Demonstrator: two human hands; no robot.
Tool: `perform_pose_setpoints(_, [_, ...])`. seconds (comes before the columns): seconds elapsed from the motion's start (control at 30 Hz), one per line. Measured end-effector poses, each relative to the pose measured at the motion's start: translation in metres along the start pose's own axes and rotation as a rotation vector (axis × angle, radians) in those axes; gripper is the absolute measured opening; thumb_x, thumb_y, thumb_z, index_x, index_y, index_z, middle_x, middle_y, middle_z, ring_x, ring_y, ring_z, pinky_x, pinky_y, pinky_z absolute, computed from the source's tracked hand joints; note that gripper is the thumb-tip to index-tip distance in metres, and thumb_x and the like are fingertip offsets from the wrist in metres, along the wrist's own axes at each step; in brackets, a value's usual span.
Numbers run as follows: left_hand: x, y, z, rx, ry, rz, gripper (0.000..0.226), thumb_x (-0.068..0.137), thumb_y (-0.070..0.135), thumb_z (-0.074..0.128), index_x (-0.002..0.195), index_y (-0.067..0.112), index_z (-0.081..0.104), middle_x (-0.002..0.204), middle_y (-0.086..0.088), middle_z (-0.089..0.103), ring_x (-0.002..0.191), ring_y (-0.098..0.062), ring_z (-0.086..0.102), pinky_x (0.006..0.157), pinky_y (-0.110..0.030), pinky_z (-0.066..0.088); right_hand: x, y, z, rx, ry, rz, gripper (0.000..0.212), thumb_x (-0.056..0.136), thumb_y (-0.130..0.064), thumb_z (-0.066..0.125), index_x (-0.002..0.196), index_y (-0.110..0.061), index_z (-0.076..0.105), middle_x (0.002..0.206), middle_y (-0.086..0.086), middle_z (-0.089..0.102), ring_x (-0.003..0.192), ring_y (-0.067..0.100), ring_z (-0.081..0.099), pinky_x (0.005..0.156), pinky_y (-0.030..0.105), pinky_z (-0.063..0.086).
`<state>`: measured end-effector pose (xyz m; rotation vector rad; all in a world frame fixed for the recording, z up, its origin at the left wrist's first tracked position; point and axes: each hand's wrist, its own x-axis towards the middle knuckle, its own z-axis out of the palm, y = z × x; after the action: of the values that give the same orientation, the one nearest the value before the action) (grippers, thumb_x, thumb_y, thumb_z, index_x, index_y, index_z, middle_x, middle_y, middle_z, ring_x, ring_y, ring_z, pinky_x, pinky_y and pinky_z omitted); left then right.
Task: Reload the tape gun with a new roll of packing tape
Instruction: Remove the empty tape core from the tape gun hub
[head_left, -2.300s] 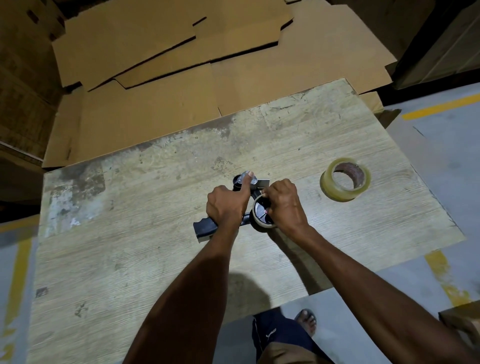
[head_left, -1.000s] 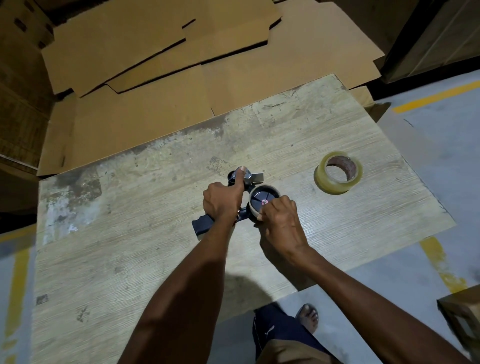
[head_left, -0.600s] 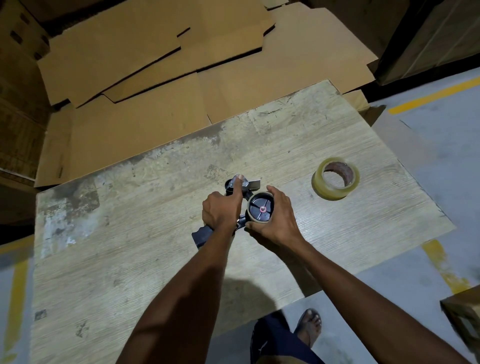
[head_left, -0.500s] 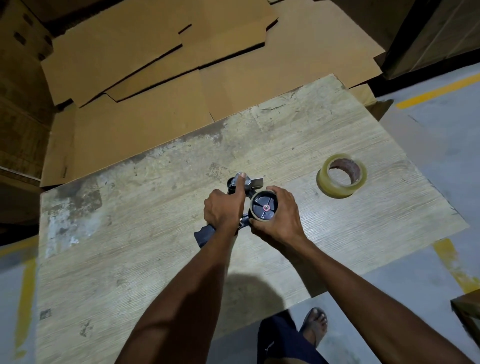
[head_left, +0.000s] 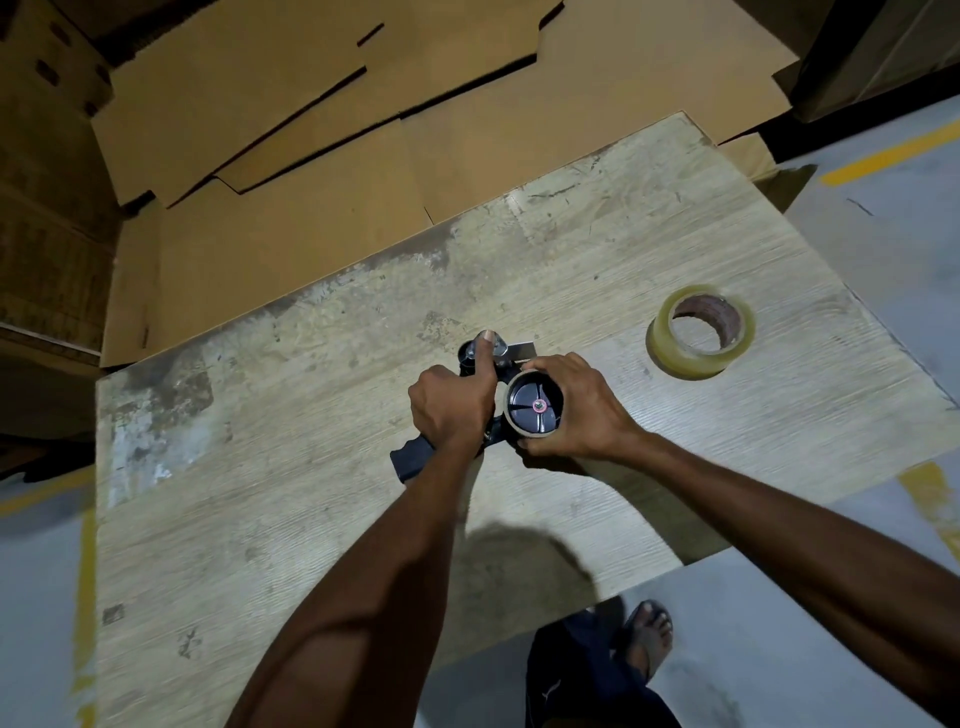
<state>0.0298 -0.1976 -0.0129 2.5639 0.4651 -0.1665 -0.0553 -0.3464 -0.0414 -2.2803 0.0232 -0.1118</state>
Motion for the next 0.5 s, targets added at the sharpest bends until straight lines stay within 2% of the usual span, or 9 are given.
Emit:
perform_pose_setpoints(0.07, [0.002, 0.002, -0.002, -0.016, -0.007, -0.010, 0.093, 0.071, 0.097, 0.047, 0.066, 0.005, 0.061, 0.074, -0.011, 0.065, 0.069, -0.031, 0.064, 0.057, -0.035, 0.051, 0.004, -0.002, -0.005, 0.001, -0.025, -0.017, 0.085, 0.054, -0.041, 0.095, 0.128, -0.017, 0.061, 0.112, -0.006, 0.065, 0.100, 0.011, 0.052, 0.083, 0.015, 0.041])
perform_pose_setpoints(0.2, [0.002, 0.007, 0.001, -0.024, -0.030, -0.026, 0.089, 0.074, 0.093, 0.050, 0.067, 0.005, 0.061, 0.078, -0.012, 0.066, 0.070, -0.031, 0.064, 0.054, -0.033, 0.043, -0.001, -0.006, -0.003, 0.021, 0.092, 0.057, 0.085, 0.054, -0.040, 0.095, 0.128, -0.016, 0.063, 0.118, -0.002, 0.069, 0.104, 0.016, 0.057, 0.090, 0.033, 0.051])
perform_pose_setpoints(0.37, [-0.001, 0.013, 0.007, -0.001, -0.019, -0.026, 0.093, 0.074, 0.095, 0.046, 0.077, 0.004, 0.068, 0.086, -0.015, 0.069, 0.078, -0.034, 0.067, 0.065, -0.039, 0.057, -0.016, -0.035, 0.011, 0.096, 0.347, 0.297, 0.068, 0.056, -0.034, 0.090, 0.117, -0.029, 0.061, 0.108, -0.017, 0.061, 0.102, 0.009, 0.046, 0.080, 0.024, 0.045])
perform_pose_setpoints(0.5, [-0.002, 0.013, 0.009, 0.032, -0.010, 0.002, 0.095, 0.074, 0.096, 0.042, 0.075, 0.004, 0.067, 0.083, -0.015, 0.069, 0.078, -0.034, 0.067, 0.068, -0.041, 0.059, -0.018, -0.051, 0.028, 0.187, 0.504, 0.476, 0.073, 0.054, -0.029, 0.092, 0.119, -0.025, 0.059, 0.110, -0.013, 0.060, 0.105, 0.012, 0.043, 0.078, 0.025, 0.046])
